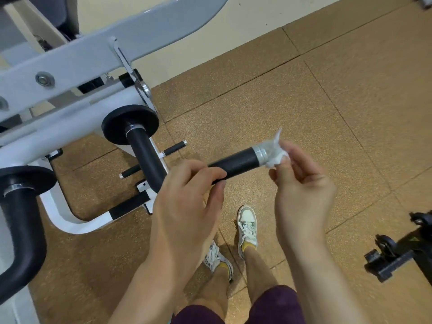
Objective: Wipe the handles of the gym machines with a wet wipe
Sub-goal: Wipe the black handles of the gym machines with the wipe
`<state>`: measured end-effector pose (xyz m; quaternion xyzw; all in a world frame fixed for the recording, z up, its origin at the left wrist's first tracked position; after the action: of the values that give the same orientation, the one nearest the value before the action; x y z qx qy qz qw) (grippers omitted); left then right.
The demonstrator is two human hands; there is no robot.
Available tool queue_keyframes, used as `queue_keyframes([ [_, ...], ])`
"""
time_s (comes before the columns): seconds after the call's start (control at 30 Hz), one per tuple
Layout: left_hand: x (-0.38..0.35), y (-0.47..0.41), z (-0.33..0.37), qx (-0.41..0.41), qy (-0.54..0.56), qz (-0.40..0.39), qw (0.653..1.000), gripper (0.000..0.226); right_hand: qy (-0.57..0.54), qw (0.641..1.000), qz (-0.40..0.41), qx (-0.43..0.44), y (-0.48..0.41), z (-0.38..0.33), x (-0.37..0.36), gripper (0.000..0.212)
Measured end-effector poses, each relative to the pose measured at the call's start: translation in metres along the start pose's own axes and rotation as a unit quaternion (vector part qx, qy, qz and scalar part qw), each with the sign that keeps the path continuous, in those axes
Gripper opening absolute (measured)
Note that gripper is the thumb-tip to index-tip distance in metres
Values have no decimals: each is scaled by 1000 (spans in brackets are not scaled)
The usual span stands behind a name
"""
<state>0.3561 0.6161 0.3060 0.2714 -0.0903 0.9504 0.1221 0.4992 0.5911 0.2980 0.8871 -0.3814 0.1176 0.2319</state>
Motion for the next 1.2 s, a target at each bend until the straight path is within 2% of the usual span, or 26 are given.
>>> queue_keyframes([
  [0.07, 2, 2, -2, 2, 16, -4, 1000, 16, 167, 977, -35, 128, -15, -18, 7, 19],
  [0.13, 4, 4, -2, 6, 27, -1, 1000, 16, 343, 910, -111, 205, -29, -41, 8, 15],
  [0.27, 5, 5, -2, 13, 19, 21, 1000, 17, 544, 767, -239, 243, -47, -70, -8, 12],
  [0.33, 7, 5, -3, 16, 17, 17, 1000, 19, 582, 718, -292, 246, -50, -78, -17, 12],
  [0.37, 9, 5, -5, 22, 17, 20, 999, 21, 592, 704, -310, 240, -52, -82, -17, 12],
  [0.53, 29, 9, -28, 115, 35, 71, 990, 11, 595, 696, -309, 256, -52, -90, -17, 12],
  [0.63, 32, 9, -30, 159, 71, 85, 981, 11, 589, 659, -363, 294, -39, -84, -37, 15],
  [0.7, 31, 8, -29, 164, 79, 83, 980, 11, 618, 639, -356, 286, -46, -86, -38, 16],
  [0.8, 31, 7, -31, 176, 96, 97, 975, 13, 635, 642, -324, 283, -54, -85, -34, 18],
  [0.9, 31, 6, -31, 181, 91, 94, 975, 15, 589, 627, -378, 342, -35, -76, -55, 18],
  [1.0, 33, 4, -32, 183, 93, 86, 975, 16, 597, 615, -411, 311, -40, -80, -57, 18],
  [1.07, 34, 4, -32, 197, 106, 87, 971, 16, 632, 607, -381, 294, -51, -86, -47, 18],
  [1.13, 33, 4, -33, 200, 110, 96, 969, 17, 650, 597, -353, 312, -50, -86, -46, 18],
  [1.2, 32, 5, -32, 201, 116, 108, 967, 18, 614, 597, -370, 361, -34, -83, -59, 19],
])
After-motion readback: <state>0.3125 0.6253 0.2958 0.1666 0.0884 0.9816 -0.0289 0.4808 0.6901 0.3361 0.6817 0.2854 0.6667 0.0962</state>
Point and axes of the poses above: each hand's wrist, its own y-axis away from the middle knuckle, its own x-axis out of the back of the hand, z = x × y, the point moved 1 cm from there along -y, towards the middle knuckle, and after that the axes turned 15 degrees about y, right-handed, at the moved point
